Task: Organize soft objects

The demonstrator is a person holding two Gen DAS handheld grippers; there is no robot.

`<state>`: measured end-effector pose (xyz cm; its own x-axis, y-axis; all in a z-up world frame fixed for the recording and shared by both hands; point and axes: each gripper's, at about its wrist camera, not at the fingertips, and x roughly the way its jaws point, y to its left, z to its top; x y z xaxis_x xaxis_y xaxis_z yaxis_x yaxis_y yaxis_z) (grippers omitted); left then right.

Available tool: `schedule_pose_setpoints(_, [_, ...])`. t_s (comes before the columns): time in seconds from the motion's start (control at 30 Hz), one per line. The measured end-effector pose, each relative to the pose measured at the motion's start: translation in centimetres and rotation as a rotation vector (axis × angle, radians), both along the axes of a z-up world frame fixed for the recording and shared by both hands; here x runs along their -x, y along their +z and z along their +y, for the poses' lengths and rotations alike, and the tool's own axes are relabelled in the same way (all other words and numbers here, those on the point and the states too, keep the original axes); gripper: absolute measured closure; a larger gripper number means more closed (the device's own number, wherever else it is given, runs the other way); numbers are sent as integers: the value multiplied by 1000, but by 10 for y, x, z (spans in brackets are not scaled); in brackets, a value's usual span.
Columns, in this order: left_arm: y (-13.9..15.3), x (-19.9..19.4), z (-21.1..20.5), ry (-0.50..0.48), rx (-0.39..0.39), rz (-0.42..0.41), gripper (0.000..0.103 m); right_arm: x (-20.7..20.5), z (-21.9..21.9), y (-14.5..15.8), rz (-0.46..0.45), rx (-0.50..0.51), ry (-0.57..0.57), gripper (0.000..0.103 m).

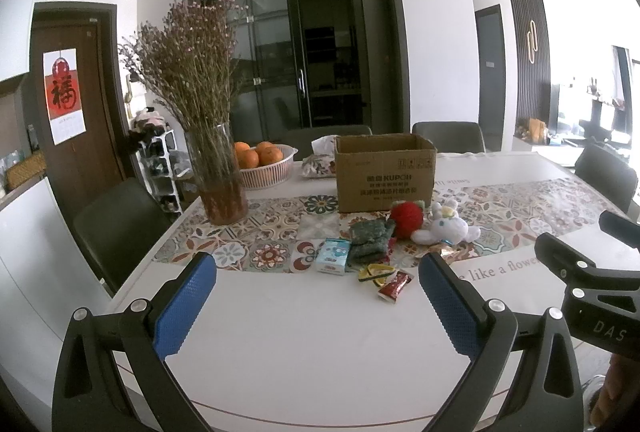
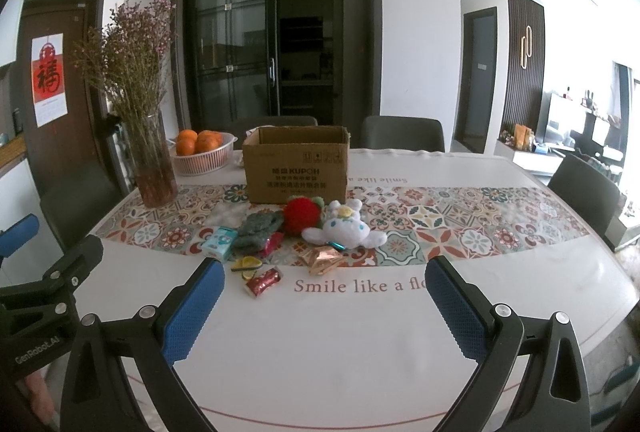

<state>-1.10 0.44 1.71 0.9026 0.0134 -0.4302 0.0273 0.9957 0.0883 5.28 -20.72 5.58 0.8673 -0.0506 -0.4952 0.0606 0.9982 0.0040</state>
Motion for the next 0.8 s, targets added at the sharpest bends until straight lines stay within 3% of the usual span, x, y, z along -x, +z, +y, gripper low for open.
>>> schedule_pose_setpoints(0.47, [-11,-10,4,3,17,31,0,-14,5,-11,34,-8,5,1])
schedule_pose_setpoints(0.8, [-33,-43,13,52,7,86,0,-59,11,-31,96,-4,11,1])
